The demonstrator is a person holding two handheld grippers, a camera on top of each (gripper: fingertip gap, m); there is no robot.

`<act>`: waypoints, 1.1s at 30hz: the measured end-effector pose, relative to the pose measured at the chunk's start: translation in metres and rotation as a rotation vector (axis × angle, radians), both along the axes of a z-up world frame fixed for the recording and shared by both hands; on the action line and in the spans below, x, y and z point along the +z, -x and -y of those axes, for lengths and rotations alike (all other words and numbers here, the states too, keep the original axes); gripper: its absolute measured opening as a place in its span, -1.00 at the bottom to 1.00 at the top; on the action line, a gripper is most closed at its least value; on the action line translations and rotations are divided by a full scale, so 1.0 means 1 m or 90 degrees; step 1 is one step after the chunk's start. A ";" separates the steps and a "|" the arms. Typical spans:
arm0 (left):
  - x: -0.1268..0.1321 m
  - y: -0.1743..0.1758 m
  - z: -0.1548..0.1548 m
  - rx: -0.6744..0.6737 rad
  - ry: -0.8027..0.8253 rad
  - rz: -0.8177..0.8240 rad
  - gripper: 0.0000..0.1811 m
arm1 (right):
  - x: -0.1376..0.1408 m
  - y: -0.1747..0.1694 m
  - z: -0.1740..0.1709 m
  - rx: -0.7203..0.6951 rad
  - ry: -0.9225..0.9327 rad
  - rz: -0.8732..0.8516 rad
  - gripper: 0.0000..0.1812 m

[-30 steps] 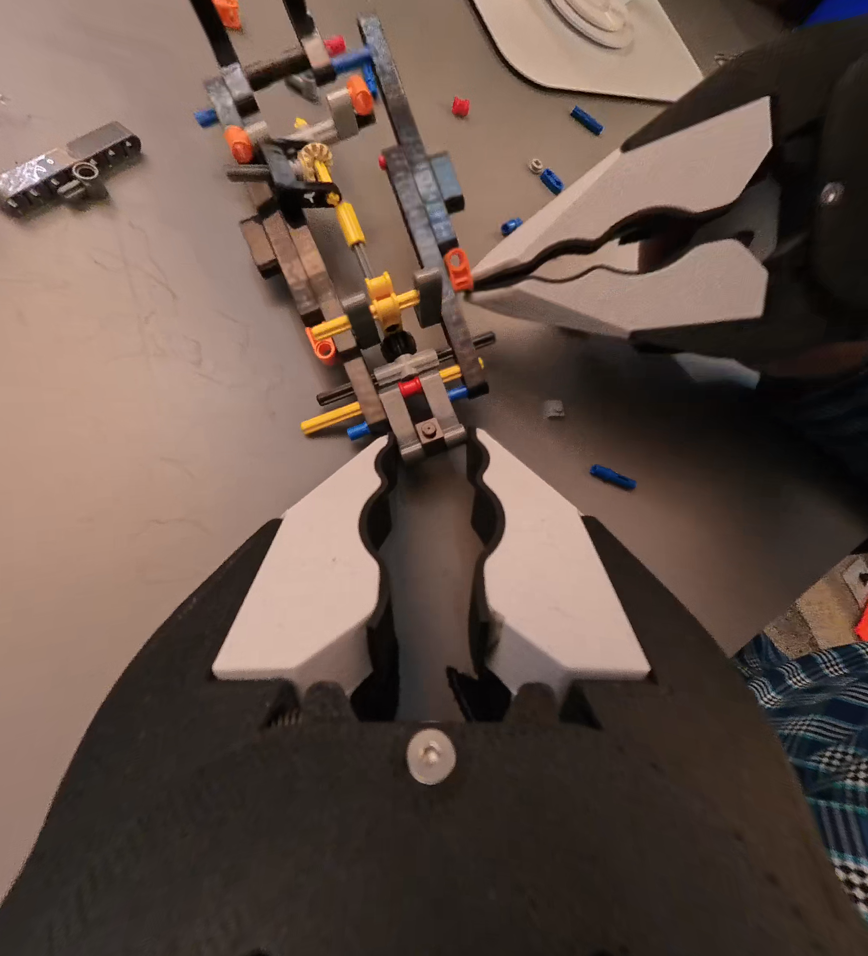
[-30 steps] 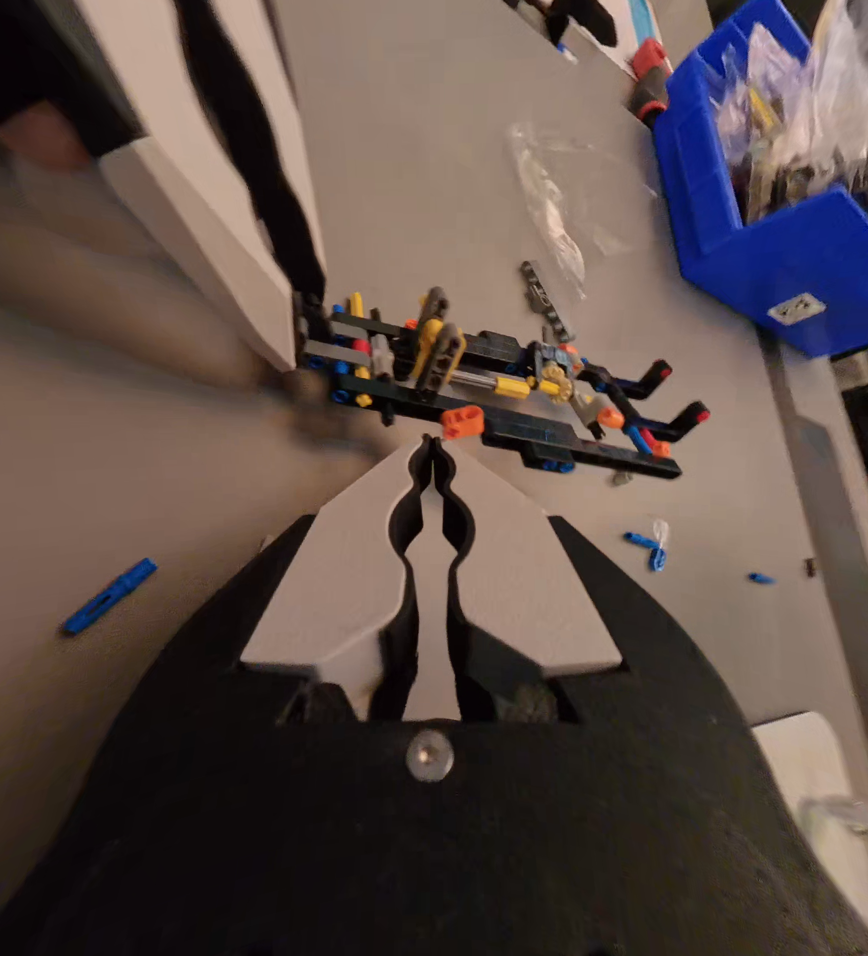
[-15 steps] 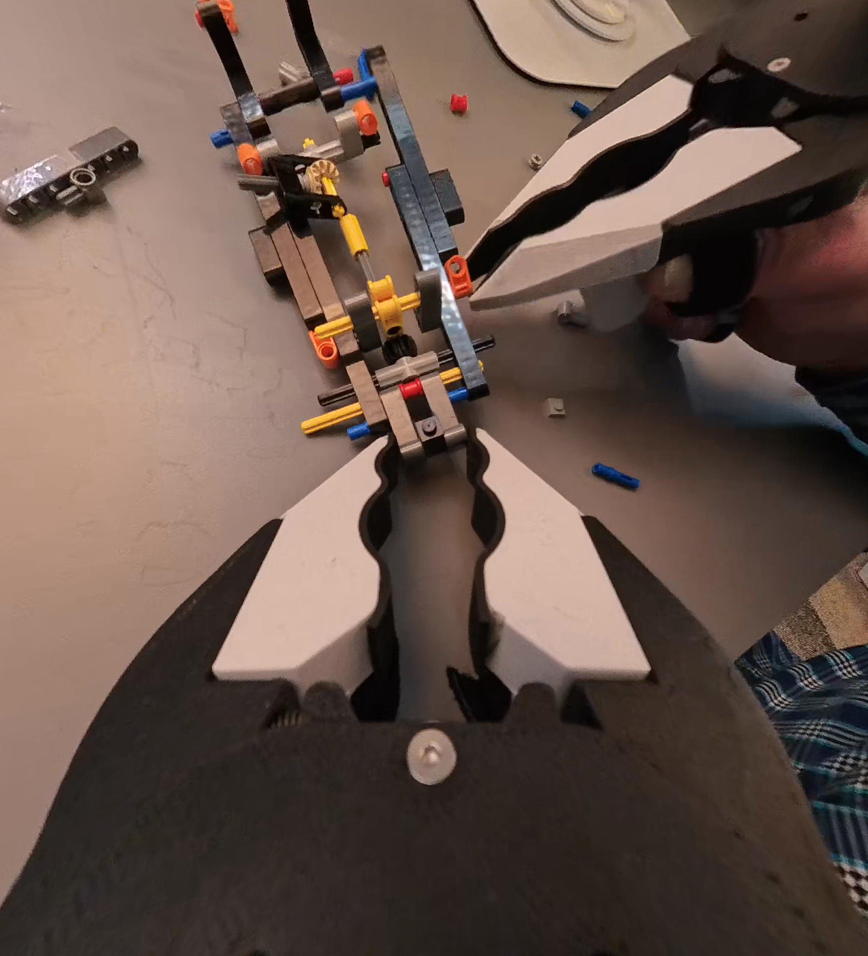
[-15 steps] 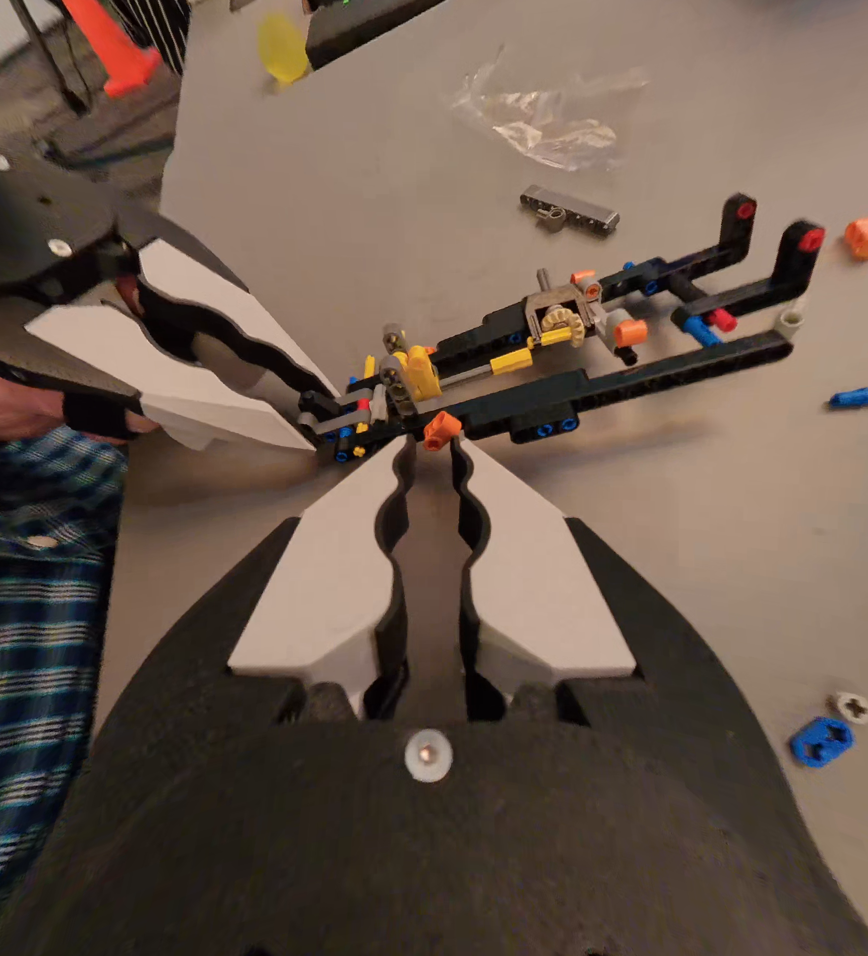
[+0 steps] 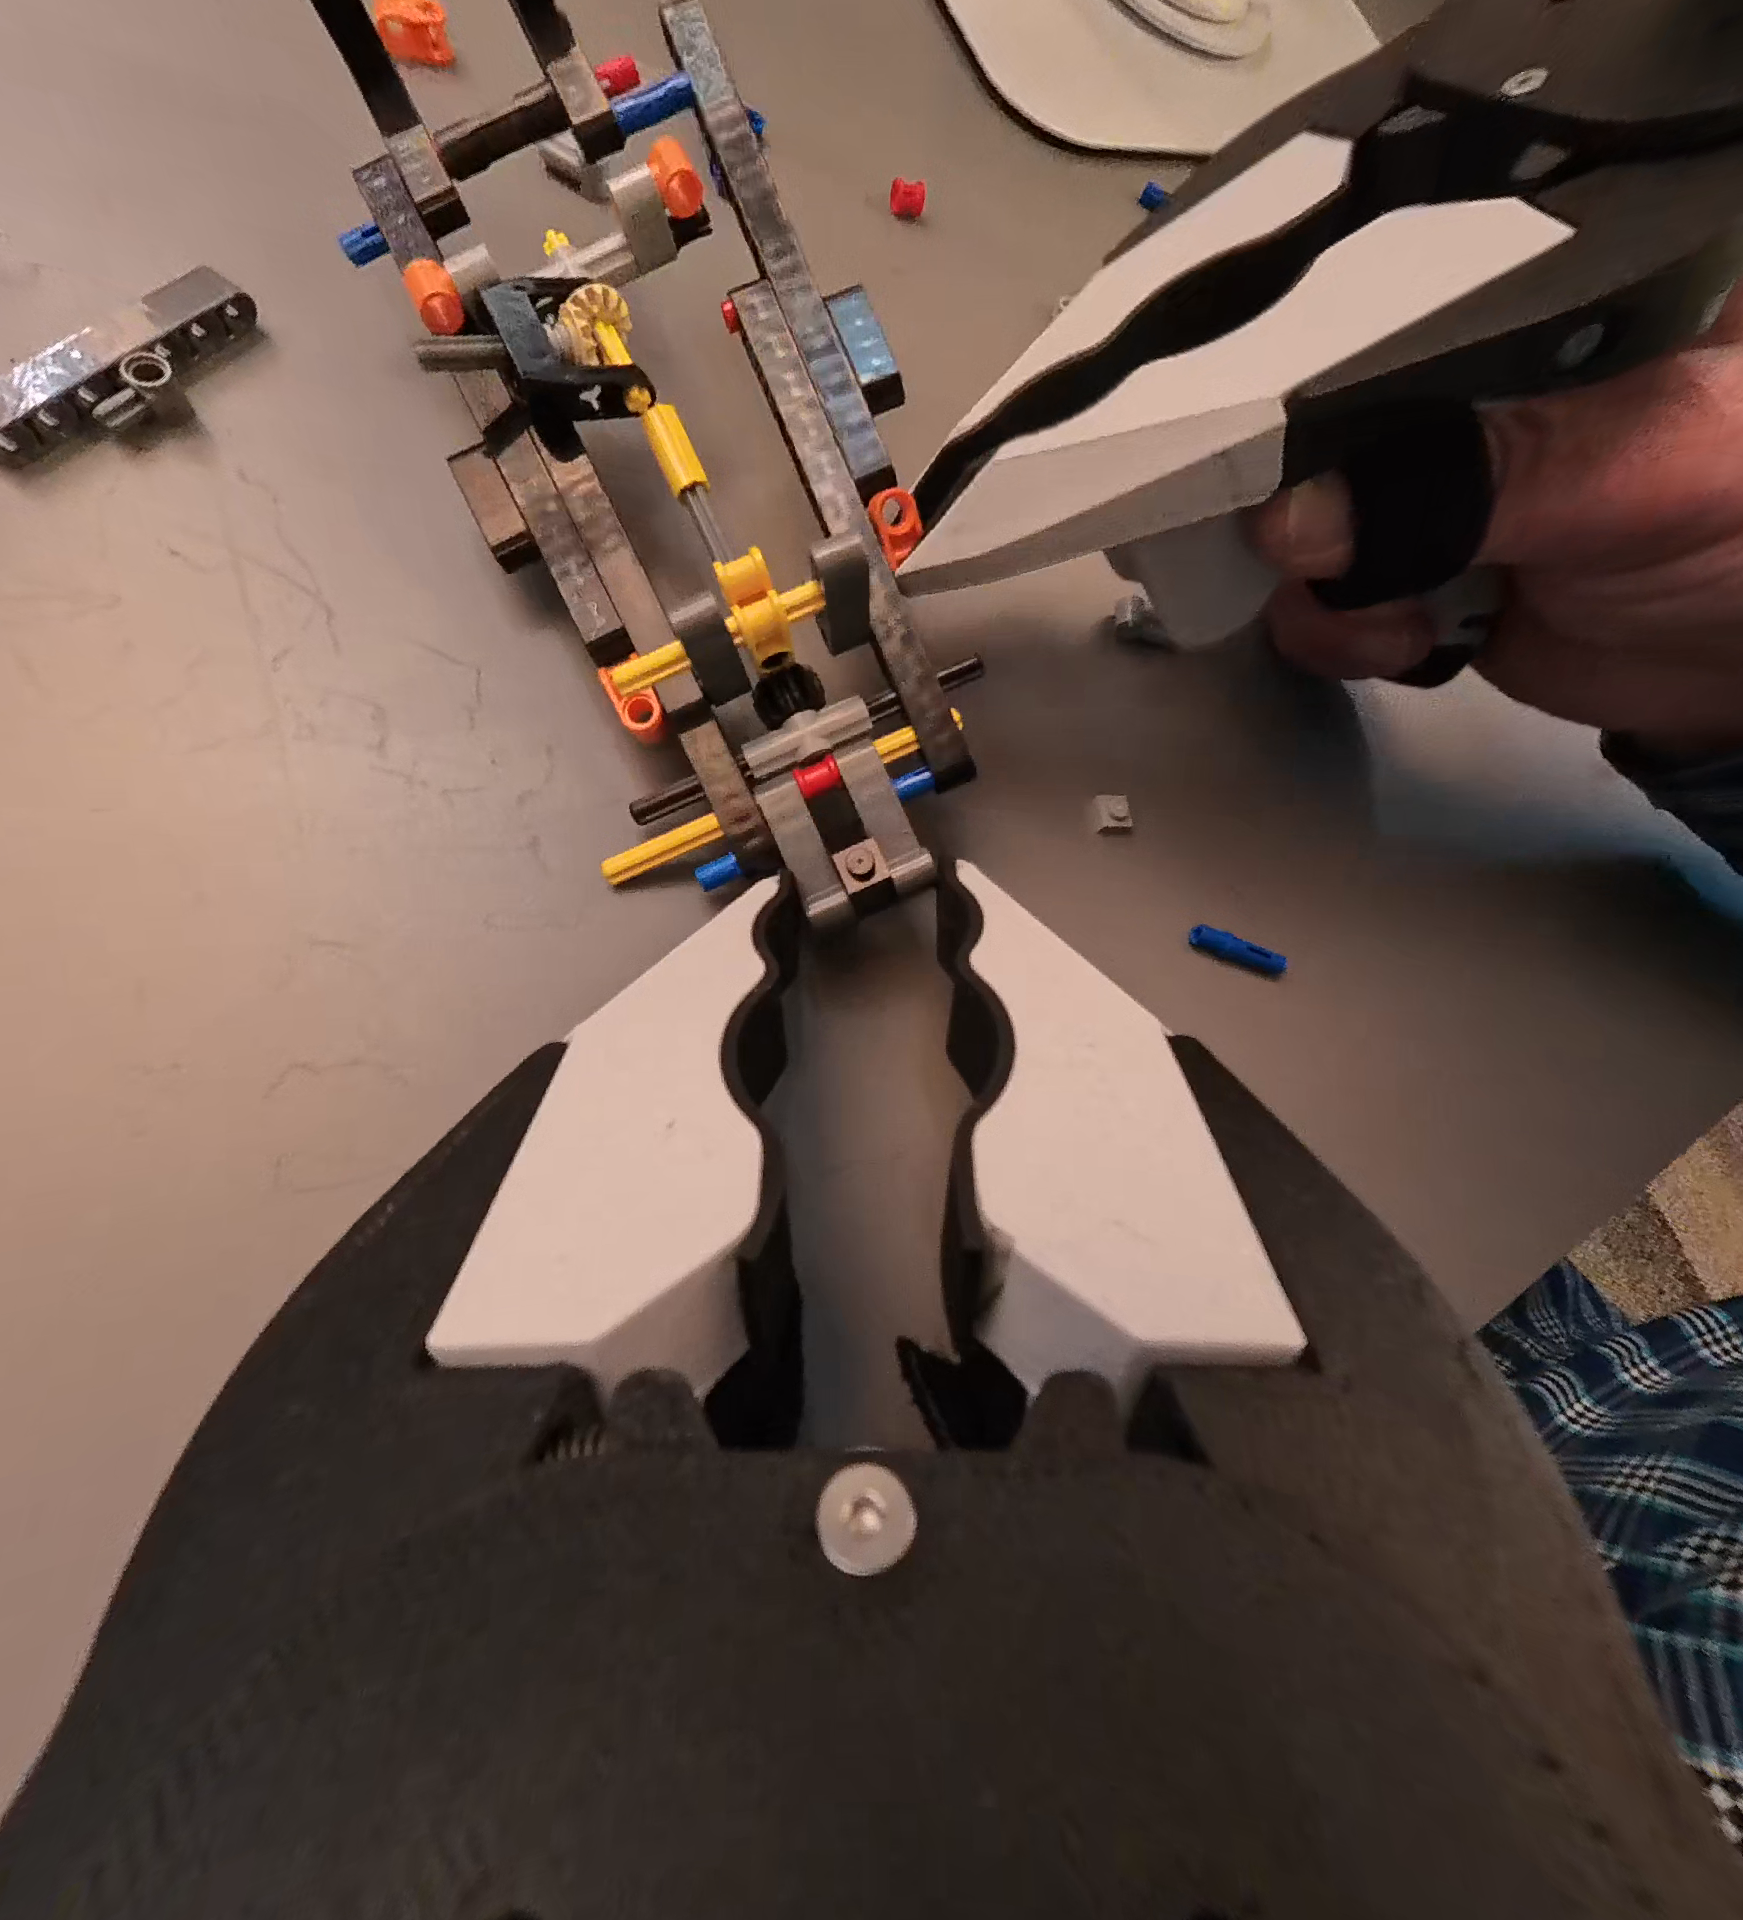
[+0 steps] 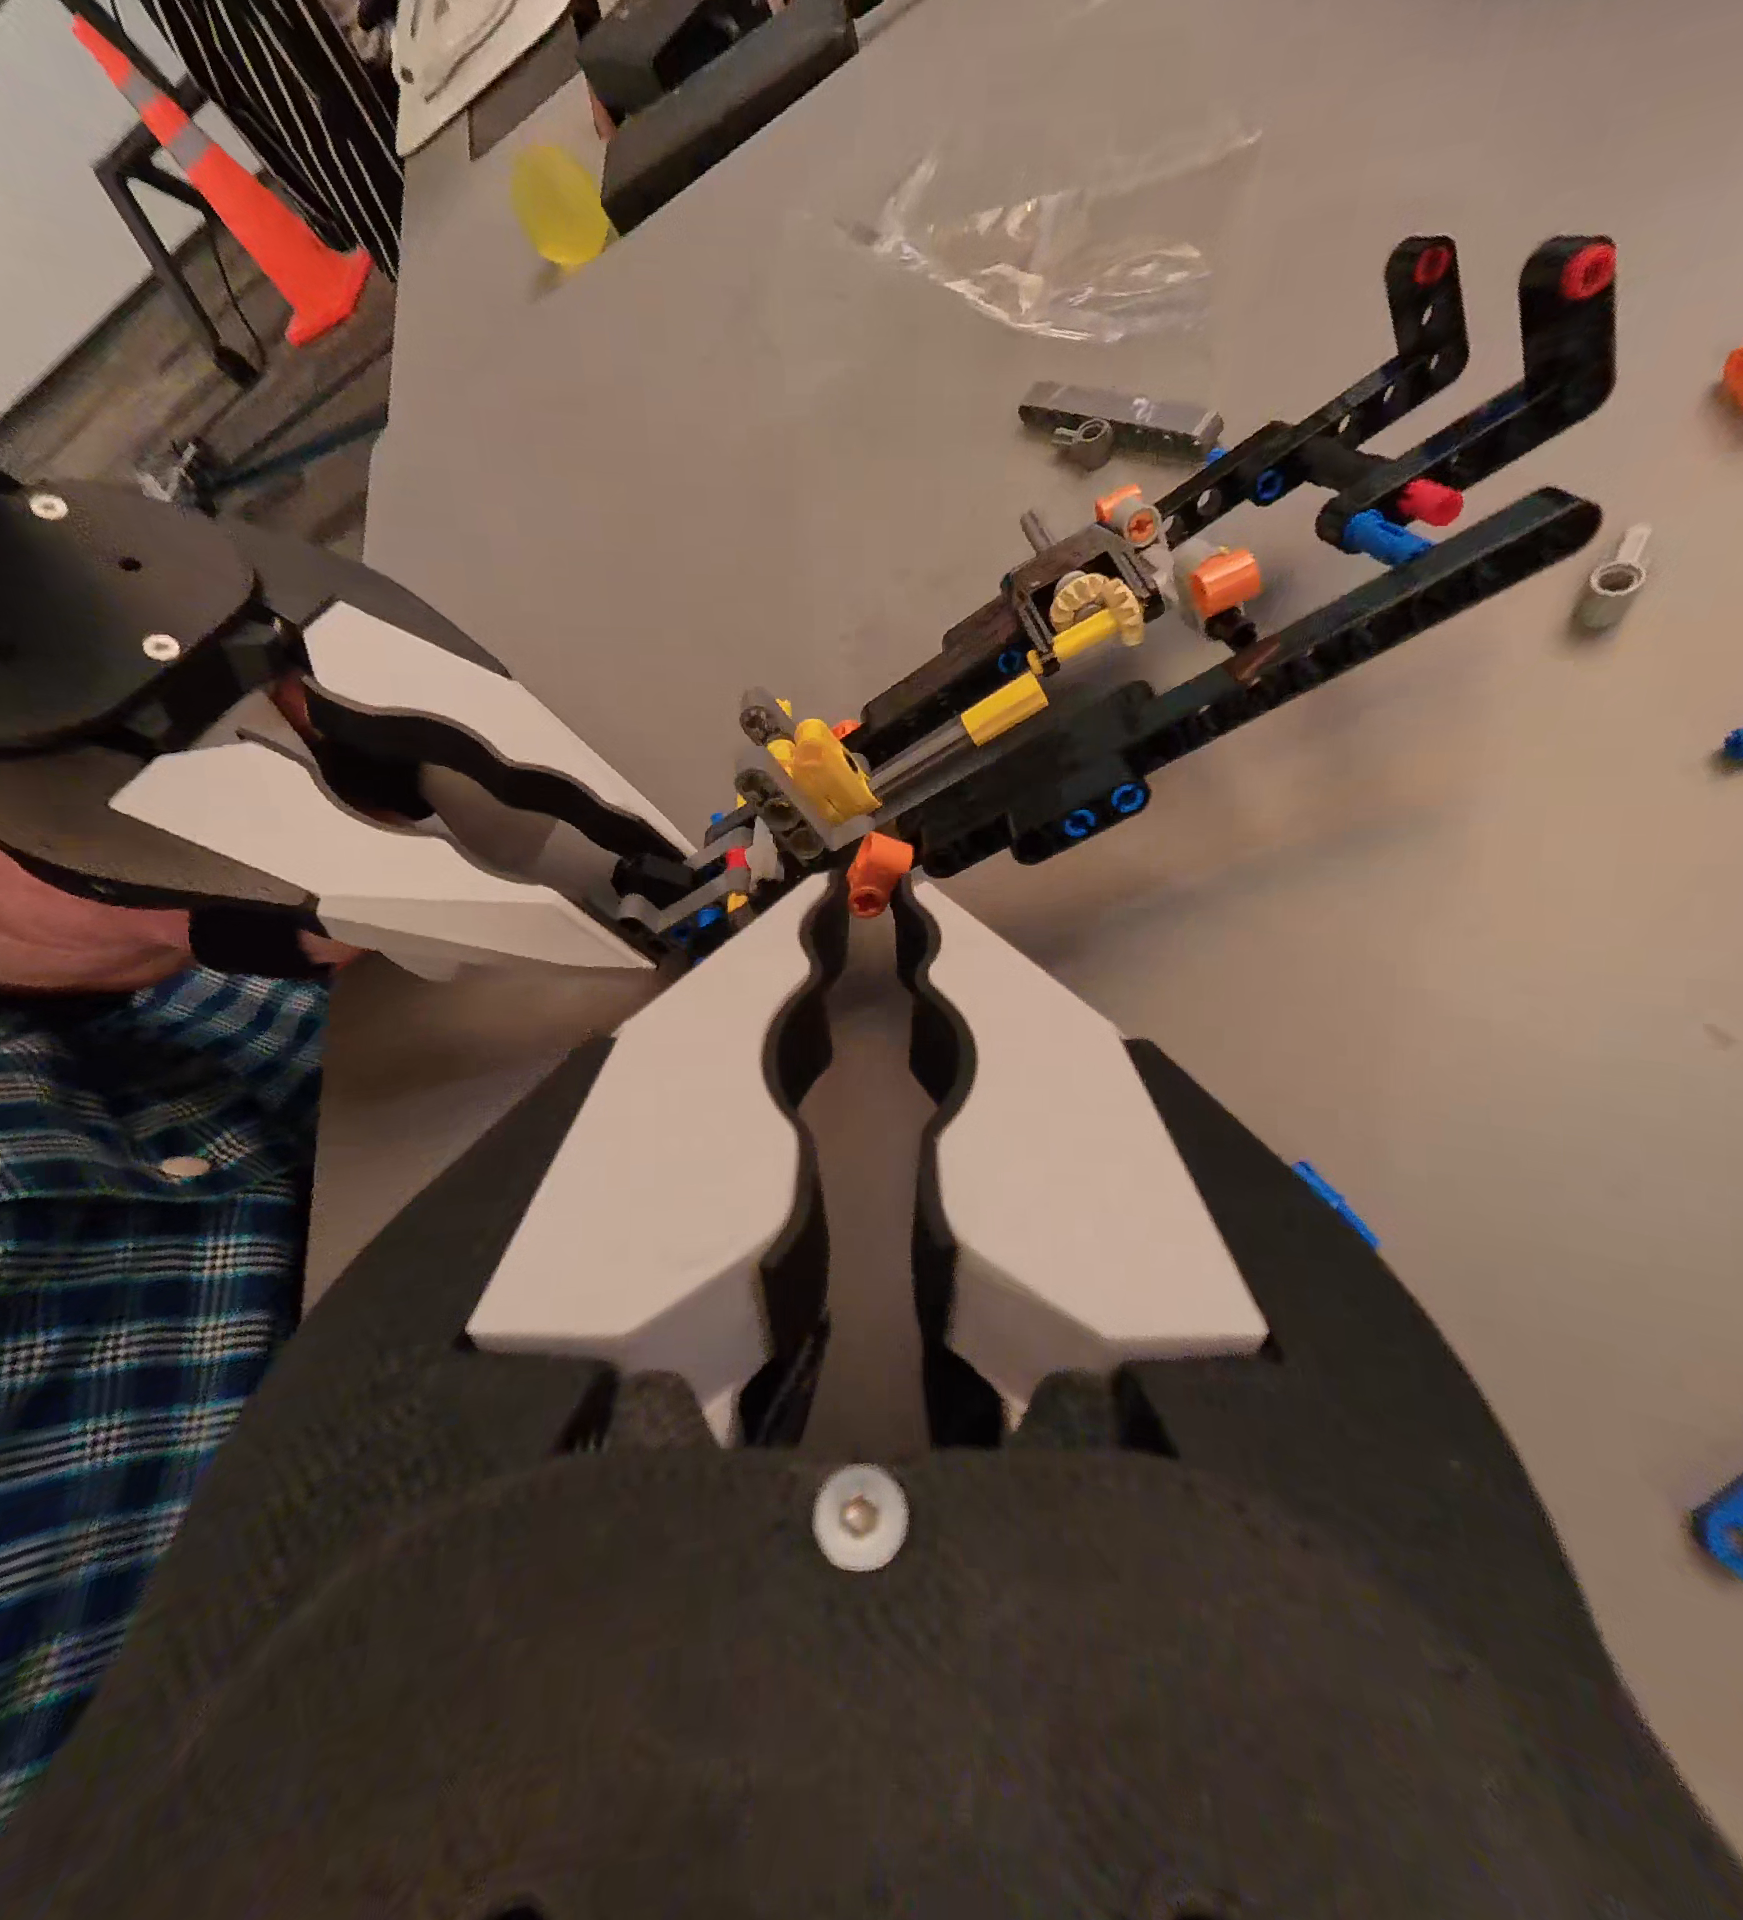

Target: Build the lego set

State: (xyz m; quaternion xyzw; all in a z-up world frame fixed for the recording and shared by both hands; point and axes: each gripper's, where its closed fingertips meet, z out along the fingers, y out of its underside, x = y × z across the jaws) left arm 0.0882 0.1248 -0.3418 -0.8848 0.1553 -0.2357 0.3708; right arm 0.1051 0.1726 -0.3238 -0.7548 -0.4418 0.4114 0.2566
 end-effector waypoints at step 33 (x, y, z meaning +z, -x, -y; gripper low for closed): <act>-0.004 -0.004 0.001 -0.016 0.008 -0.019 -0.73 | -0.016 -0.011 -0.003 0.167 -0.416 0.165 -0.92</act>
